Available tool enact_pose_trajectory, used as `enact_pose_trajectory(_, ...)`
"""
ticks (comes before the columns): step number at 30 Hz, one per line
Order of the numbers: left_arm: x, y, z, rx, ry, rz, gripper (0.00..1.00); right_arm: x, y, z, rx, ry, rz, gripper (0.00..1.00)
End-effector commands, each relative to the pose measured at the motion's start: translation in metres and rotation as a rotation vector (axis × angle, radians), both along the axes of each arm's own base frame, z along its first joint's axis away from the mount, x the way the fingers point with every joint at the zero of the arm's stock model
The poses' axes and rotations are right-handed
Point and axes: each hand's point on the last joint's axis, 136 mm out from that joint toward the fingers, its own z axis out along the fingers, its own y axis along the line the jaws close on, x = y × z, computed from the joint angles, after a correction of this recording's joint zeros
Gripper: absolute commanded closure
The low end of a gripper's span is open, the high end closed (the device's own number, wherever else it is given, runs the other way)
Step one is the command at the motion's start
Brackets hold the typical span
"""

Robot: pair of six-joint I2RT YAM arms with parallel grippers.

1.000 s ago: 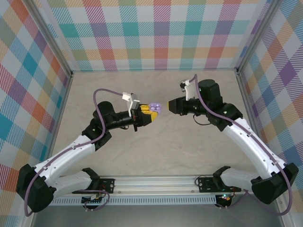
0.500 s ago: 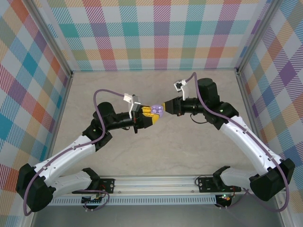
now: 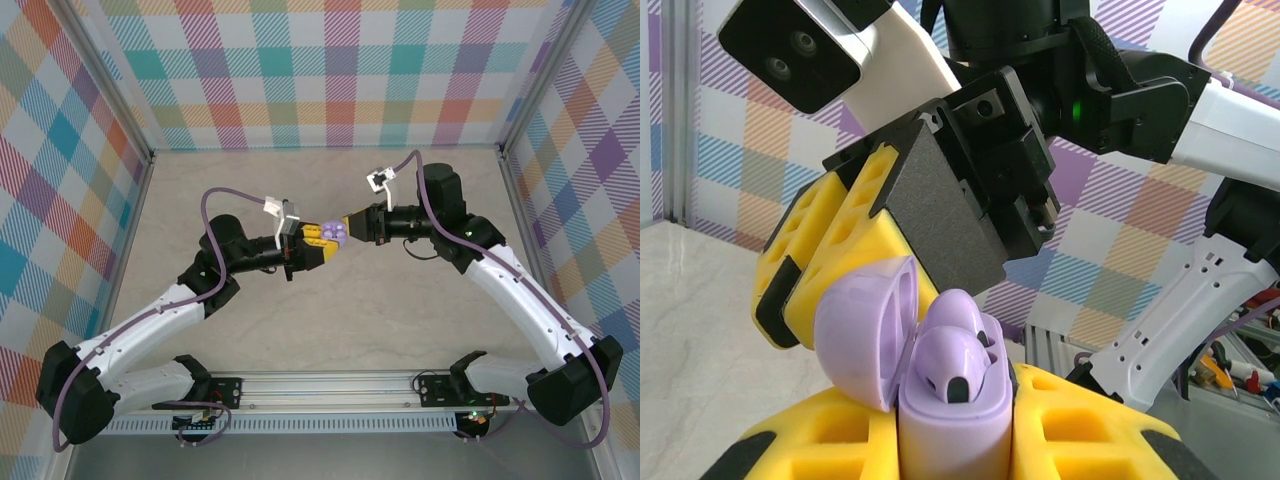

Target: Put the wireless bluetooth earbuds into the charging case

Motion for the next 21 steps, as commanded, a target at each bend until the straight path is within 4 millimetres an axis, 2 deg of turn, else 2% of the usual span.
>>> enact_pose_trajectory(1, -0.0040, -0.0047, 0.0127, -0.024, -0.034, -0.026, 0.94, -0.0105, 0.0025, 0.0153, 0.051, -0.048, 0.054, 0.76)
enact_pose_trajectory(21, 0.0029, -0.0055, 0.0050, -0.004, -0.008, 0.003, 0.94, -0.0166, -0.0018, 0.0179, 0.048, -0.075, 0.056, 0.76)
